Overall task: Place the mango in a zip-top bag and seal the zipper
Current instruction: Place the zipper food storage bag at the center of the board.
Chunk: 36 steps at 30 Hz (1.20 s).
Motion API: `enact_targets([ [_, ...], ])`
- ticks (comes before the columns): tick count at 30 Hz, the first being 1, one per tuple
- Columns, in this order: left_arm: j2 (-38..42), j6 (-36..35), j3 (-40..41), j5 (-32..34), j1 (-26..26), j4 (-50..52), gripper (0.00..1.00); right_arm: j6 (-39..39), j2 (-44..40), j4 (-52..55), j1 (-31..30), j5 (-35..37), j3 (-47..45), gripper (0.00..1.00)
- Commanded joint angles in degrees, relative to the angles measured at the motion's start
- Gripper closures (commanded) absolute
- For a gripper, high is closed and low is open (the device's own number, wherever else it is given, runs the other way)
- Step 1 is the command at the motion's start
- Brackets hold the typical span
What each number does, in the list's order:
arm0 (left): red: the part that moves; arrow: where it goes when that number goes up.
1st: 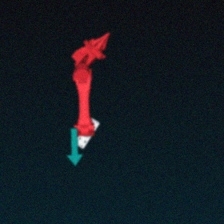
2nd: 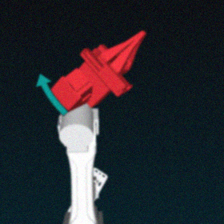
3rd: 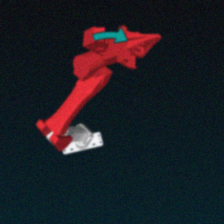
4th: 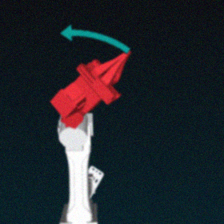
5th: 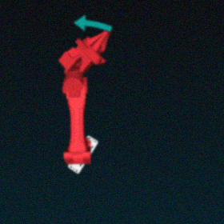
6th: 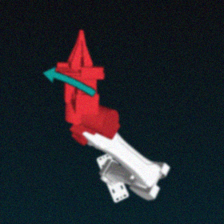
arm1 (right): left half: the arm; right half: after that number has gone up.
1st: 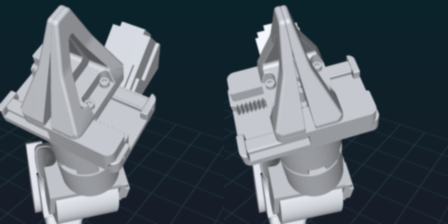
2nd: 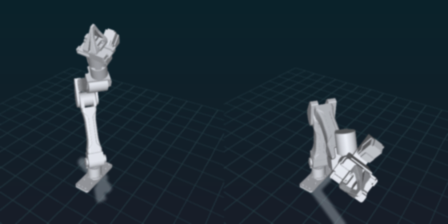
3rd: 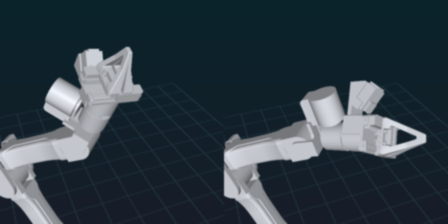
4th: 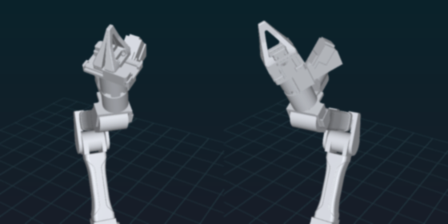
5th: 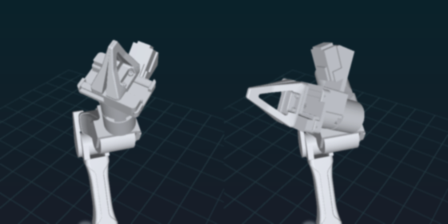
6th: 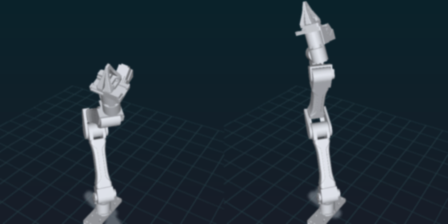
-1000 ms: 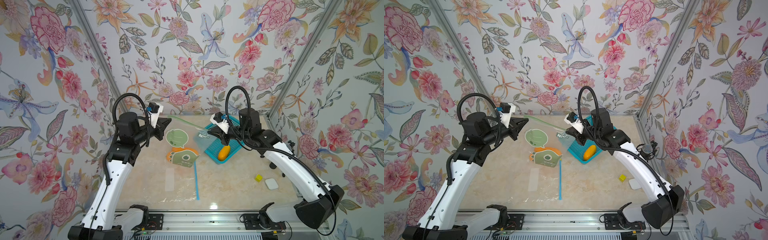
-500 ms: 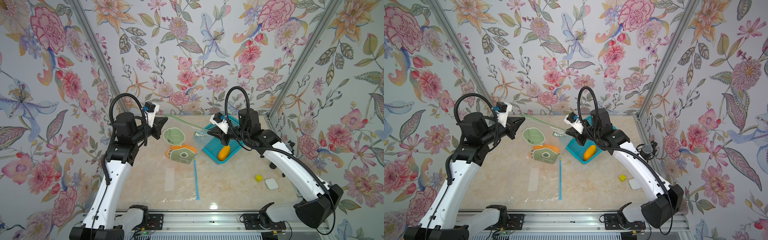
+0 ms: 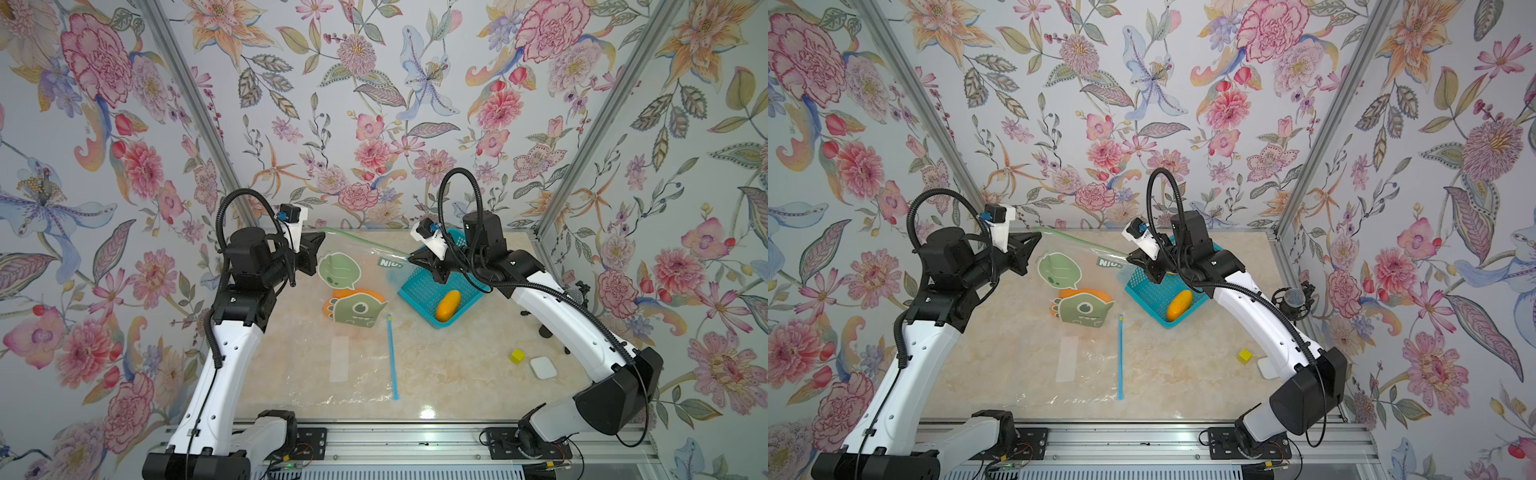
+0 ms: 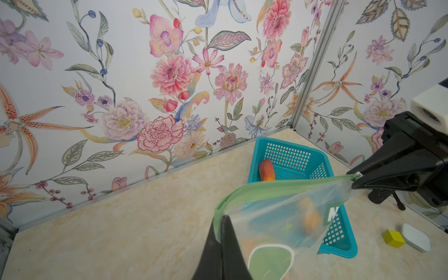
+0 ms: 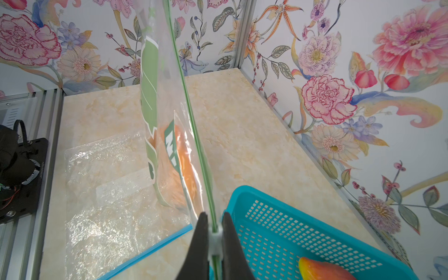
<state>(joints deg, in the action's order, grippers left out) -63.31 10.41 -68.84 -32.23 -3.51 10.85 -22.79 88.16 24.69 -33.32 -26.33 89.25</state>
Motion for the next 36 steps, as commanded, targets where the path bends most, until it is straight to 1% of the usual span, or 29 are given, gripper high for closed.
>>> enact_targets([
  [1, 3.35, 3.91, 2.54, 10.42, 1.74, -7.4, 1.0, 1.59, 4.86, -0.67, -3.07, 6.31, 3.74, 1.0],
  [3, 4.03, 5.37, 4.06, 13.55, 1.66, -8.56, 1.0, 2.14, 8.55, -1.11, -5.8, 9.35, 6.81, 1.0],
  [5, 4.9, 7.95, 6.88, 15.79, 1.51, -10.33, 1.0, 3.47, 12.67, -1.13, -7.13, 12.43, 10.5, 1.0],
  [7, 6.28, 10.12, 10.65, 17.37, 0.82, -12.8, 1.0, 4.98, 16.19, -1.09, -7.6, 14.77, 13.57, 1.0],
  [11, 7.82, 12.35, 16.02, 23.15, -1.58, -15.79, 1.0, 8.52, 21.57, -1.05, -7.64, 19.06, 19.21, 1.0],
  [16, 6.4, 13.64, 19.51, 27.35, -4.57, -20.47, 1.0, 11.11, 25.83, -1.04, -6.99, 22.27, 24.23, 1.0],
  [20, 3.44, 12.38, 19.74, 31.82, -7.5, -24.52, 1.0, 12.8, 29.16, -1.13, -5.68, 24.21, 28.09, 1.0],
  [22, 1.91, 12.22, 18.54, 32.81, -7.58, -27.09, 1.0, 13.35, 31.62, -1.05, -4.86, 25.76, 31.75, 1.0],
  [25, -0.95, 10.52, 14.62, 35.09, -7.57, -27.79, 1.0, 14.71, 34.98, -1.07, -4.19, 24.78, 37.43, 1.0],
  [27, -2.76, 9.71, 12.39, 36.04, -7.55, -27.95, 1.0, 15.45, 36.93, -1.07, -2.3, 24.36, 40.99, 1.0],
  [29, -4.64, 9.37, 10.92, 36.95, -7.57, -27.74, 1.0, 16.3, 38.86, -1.08, -1.85, 23.93, 44.05, 1.0],
  [32, -6.95, 9.4, 10.76, 38.59, -7.56, -28.72, 1.0, 16.97, 42.23, -1.13, -1.33, 23.75, 48.14, 1.0],
  [36, -9.64, 9.47, 11.29, 39.65, -7.55, -32.04, 1.0, 17.07, 47.11, -1.07, -0.66, 26.55, 54.54, 1.0],
])
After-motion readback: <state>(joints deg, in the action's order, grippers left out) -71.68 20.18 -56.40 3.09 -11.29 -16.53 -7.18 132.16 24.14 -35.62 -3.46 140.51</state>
